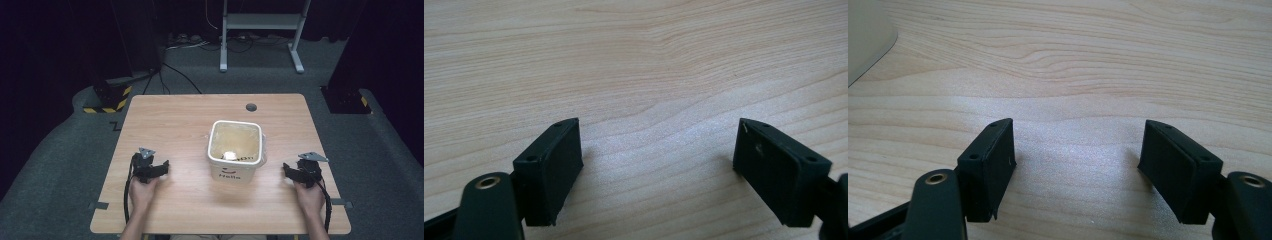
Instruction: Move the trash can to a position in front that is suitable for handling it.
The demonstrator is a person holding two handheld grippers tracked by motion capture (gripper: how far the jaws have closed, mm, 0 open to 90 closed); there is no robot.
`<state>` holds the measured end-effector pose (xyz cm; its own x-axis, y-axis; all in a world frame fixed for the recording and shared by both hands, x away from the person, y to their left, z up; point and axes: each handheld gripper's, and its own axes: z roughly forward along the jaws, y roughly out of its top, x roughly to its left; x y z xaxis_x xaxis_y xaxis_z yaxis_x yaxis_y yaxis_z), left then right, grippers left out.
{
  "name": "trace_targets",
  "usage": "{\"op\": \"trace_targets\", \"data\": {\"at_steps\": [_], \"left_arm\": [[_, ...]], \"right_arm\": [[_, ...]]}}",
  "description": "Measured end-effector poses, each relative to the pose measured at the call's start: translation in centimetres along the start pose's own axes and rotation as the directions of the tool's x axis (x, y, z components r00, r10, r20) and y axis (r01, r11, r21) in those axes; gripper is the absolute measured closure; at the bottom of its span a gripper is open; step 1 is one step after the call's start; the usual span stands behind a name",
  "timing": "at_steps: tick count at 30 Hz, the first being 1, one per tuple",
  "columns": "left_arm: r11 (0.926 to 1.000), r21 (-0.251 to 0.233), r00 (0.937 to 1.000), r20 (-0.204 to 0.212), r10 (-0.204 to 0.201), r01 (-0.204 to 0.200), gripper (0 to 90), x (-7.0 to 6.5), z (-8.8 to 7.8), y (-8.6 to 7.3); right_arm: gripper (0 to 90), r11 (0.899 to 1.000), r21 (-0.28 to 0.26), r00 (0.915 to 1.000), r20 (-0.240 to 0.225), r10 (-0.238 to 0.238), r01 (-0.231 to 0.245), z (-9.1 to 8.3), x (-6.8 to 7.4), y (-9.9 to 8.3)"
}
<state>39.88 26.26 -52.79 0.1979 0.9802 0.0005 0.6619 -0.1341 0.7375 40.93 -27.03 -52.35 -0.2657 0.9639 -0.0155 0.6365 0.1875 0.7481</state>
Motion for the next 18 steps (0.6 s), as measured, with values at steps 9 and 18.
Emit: {"op": "trace_targets", "data": {"at_steps": [9,18], "left_arm": [[0.9996,0.002,0.9995,-0.014,-0.030,0.030,18.7,-0.3,0.1,0.1],[0.9992,0.004,0.9992,0.001,-0.039,0.039,15.5,-1.5,0.5,0.5]], "right_arm": [[30.3,1.000,0.000,0.9998,0.010,0.017,-0.017,0.0,0.2,0.0],[27.9,0.999,-0.007,0.9986,0.006,0.052,-0.052,-0.1,0.5,0.0]]}}
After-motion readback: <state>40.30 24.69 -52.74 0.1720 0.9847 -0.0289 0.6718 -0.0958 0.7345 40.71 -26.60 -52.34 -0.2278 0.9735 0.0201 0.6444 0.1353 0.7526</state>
